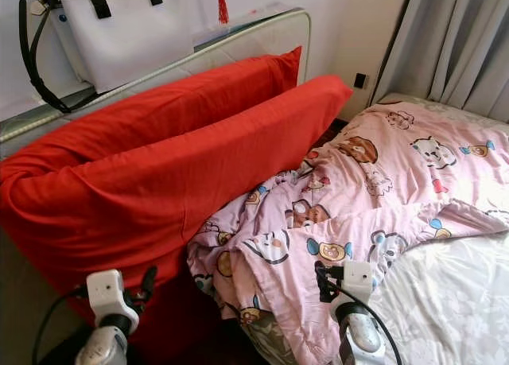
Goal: Clean up the room
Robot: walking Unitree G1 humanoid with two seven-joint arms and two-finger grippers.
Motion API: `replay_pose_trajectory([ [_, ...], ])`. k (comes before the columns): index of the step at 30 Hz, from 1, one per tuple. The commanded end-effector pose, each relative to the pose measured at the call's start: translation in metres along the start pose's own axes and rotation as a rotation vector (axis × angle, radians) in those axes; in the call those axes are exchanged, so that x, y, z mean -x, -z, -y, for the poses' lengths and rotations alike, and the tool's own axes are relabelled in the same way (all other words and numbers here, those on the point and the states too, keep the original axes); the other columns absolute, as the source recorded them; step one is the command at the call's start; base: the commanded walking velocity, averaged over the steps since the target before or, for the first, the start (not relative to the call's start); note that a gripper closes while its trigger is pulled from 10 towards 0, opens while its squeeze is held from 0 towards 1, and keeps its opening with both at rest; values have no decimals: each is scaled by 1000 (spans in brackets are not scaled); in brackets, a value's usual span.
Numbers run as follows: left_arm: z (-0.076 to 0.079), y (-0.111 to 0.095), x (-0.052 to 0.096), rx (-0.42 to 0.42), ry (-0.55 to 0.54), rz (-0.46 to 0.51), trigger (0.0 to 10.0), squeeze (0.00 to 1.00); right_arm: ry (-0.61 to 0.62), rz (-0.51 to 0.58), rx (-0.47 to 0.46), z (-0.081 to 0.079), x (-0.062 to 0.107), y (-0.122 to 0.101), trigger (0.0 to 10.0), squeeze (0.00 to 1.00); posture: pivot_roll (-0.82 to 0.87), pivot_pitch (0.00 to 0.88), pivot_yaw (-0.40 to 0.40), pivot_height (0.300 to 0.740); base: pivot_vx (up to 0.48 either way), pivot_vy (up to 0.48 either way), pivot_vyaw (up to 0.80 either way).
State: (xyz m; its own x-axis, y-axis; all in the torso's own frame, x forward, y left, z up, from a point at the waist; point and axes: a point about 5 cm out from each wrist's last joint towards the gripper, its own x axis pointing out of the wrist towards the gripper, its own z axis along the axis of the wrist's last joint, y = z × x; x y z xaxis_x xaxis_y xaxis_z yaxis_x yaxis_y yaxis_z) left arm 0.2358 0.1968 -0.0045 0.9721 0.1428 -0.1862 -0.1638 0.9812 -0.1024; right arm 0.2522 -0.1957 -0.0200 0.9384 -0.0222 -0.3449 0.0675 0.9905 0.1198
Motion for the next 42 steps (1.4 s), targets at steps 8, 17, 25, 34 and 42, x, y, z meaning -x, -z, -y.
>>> replay_pose_trajectory([
  [8,5,-10,-2,-1,-20,28,10000,0,-30,30,24,-7,-7,-11,10000,0,-57,30,-1,710,0,0,0],
  [17,8,-14,-1,13,-25,24,10000,0,-45,39,22,-12,-7,-11,10000,0,-46,64,-10,695,0,0,0],
  [25,4,-13,-1,18,-31,13,10000,0,-60,23,28,-12,-7,-10,10000,0,-45,69,-21,670,0,0,0],
  [34,-2,-10,1,21,-45,4,10000,0,-62,13,33,-13,-7,-9,10000,0,-30,28,-30,670,0,0,0],
  [42,-6,-13,-2,10,-35,5,10000,0,-99,-23,61,-21,-9,-6,10000,0,-14,34,-35,655,0,0,0],
])
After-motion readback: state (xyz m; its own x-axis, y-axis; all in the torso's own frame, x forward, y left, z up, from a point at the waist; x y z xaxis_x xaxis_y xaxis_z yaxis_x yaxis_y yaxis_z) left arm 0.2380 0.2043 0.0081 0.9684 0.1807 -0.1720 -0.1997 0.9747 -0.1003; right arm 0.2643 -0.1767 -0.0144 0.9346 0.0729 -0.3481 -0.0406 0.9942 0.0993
